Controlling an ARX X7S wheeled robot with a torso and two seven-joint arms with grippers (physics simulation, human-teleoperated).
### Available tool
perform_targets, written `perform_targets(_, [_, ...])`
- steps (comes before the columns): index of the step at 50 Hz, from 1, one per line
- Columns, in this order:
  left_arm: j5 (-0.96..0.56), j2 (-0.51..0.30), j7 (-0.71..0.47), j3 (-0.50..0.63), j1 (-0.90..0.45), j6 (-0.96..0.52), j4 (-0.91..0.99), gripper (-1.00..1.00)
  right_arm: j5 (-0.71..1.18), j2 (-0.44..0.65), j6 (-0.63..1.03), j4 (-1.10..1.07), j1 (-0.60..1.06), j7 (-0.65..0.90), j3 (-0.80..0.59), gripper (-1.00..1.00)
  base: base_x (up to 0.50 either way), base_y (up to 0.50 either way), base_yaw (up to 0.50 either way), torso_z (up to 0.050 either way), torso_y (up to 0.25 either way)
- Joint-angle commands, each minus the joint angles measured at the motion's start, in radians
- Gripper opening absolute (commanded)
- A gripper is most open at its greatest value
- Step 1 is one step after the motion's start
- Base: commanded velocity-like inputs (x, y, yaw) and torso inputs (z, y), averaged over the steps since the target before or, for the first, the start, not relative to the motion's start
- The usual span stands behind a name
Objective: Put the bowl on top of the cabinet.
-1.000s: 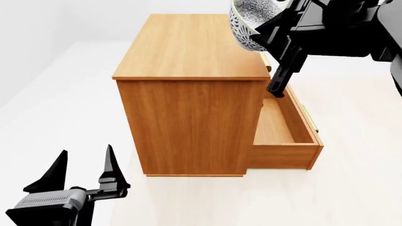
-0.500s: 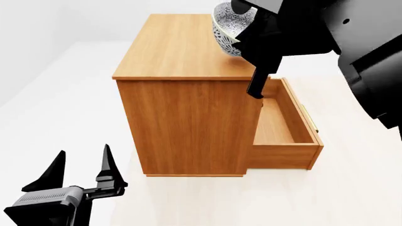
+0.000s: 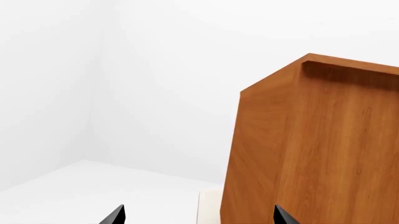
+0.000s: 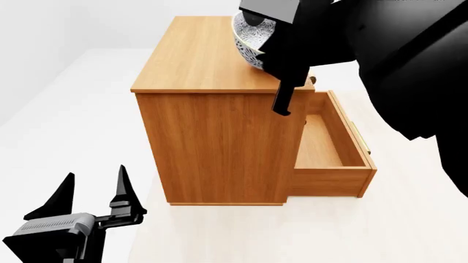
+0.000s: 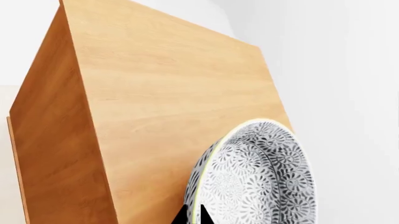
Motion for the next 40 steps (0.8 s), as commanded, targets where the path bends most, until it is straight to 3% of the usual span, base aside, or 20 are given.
perform_targets(1, [-0.005,0.000,0.001,-0.003,0.000,0.002,-0.007,1.00,-0.031,-0.029,-0.038,0.047,0.004,0.008,-0.041,-1.00,0.00,0.00,0.00,0.000,0.000])
perform_targets(33, [-0.010,-0.002,-0.002,-0.005,-0.003,-0.002,-0.007,1.00,-0.064,-0.048,-0.099,0.109,-0.022,0.040,-0.104,-1.00,0.00,0.00,0.00,0.000,0.000])
perform_targets(34, [-0.011,-0.002,-0.002,-0.006,-0.003,-0.001,-0.008,1.00,-0.065,-0.047,-0.092,0.106,-0.020,0.042,-0.102,1.00,0.00,0.00,0.00,0.000,0.000])
perform_targets(40, [-0.010,-0.004,-0.002,-0.005,0.000,0.000,-0.005,1.00,-0.061,-0.039,-0.080,0.089,-0.014,0.041,-0.094,1.00,0.00,0.00,0.00,0.000,0.000])
